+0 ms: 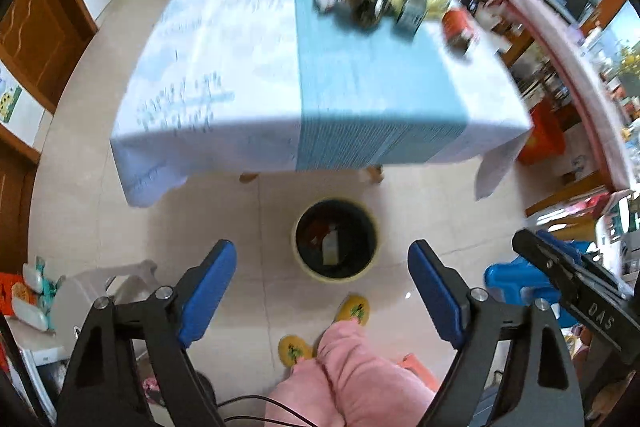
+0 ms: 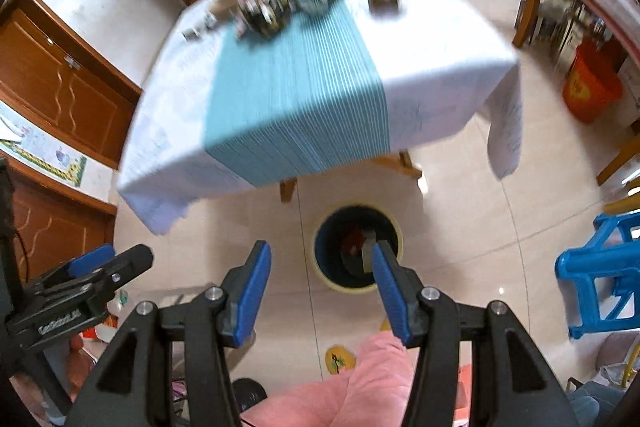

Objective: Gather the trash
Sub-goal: 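Raise both tools back toward the trash on the table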

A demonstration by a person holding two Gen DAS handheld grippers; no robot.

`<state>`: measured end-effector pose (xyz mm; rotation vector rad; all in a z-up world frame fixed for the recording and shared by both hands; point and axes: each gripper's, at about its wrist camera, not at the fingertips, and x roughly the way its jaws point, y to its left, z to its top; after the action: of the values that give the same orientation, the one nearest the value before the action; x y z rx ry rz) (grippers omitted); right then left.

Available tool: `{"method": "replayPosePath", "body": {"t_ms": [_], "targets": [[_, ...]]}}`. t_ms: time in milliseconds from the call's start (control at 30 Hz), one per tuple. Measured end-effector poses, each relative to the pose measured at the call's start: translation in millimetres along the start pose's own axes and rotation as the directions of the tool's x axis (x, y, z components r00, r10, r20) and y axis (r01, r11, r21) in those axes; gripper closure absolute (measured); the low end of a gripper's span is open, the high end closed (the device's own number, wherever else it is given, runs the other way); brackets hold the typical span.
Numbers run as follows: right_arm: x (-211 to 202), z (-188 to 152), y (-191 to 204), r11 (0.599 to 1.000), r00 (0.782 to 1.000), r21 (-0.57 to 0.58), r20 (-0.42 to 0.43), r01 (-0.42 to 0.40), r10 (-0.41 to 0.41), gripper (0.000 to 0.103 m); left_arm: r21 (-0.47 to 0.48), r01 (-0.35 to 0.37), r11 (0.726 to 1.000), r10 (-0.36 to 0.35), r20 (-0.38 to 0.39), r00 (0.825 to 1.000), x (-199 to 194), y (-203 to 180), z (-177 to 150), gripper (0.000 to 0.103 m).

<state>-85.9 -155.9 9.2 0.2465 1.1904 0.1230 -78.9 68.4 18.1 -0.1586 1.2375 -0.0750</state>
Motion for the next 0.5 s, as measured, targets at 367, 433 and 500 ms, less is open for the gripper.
{"method": "replayPosePath", "body": {"t_ms": [367, 433, 500], "targets": [[-74.1, 24.3, 15.9, 0.999, 0.988, -0.021, 0.152, 0.028, -0.025, 0.05, 0.04, 0.051, 0.998, -0.057, 0.174, 0.983, -66.1, -19.3, 46.7, 0.016], [-73.8, 36.4, 13.6, 0.999, 0.987, -0.017, 0.161, 0.028, -0.025, 0.05, 0.059, 0.027, 0.998, -0.038, 0.202, 0.979, -69.4, -26.1, 57.3, 0.016], [-73.5, 46.9, 9.7, 1.0, 0.986, -0.01, 0.166, 0.028, -0.026, 0.05, 0.076, 0.016, 0.997, -0.032, 0.216, 0.976, -68.0, -32.2, 70.8, 0.017]]}}
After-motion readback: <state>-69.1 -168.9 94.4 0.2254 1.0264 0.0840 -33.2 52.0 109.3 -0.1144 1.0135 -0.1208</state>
